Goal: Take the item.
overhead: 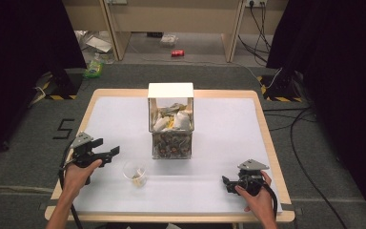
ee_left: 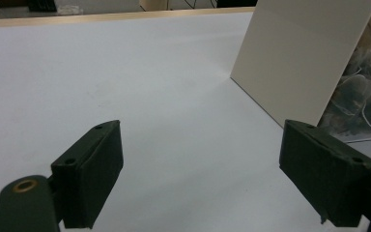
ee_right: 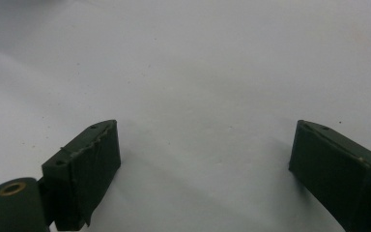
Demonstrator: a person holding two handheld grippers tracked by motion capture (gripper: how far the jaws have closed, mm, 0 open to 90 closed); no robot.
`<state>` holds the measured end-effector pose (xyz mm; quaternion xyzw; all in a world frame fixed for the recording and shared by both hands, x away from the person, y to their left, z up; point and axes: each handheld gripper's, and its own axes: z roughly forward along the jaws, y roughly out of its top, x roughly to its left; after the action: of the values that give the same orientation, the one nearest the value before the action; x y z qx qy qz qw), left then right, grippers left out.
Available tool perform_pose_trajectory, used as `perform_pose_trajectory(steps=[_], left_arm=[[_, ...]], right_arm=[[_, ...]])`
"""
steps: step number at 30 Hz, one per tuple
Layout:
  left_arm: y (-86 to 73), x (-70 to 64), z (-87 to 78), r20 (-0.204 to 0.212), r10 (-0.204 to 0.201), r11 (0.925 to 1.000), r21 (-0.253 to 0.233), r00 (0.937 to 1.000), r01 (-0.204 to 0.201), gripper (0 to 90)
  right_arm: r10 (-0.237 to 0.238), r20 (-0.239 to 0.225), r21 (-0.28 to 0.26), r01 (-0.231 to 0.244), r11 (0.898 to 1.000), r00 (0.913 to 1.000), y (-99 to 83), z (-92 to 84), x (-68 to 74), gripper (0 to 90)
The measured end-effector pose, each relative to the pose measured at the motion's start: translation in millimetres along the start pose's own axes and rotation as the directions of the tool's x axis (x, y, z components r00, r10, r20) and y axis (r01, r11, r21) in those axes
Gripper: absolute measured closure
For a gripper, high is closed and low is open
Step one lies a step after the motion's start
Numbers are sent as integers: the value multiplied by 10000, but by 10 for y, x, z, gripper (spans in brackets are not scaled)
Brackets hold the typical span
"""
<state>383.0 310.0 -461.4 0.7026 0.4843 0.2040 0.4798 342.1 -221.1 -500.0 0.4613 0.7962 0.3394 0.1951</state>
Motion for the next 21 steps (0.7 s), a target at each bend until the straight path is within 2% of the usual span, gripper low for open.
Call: perform_pose_trajectory(steps=[21], left_arm=[[-108, 162, 113, -356, -314, 9986, 416, 9989, 329, 150]], right_arm=[[-1, 0, 2, 1, 10000, 10000, 0, 0, 0, 112]])
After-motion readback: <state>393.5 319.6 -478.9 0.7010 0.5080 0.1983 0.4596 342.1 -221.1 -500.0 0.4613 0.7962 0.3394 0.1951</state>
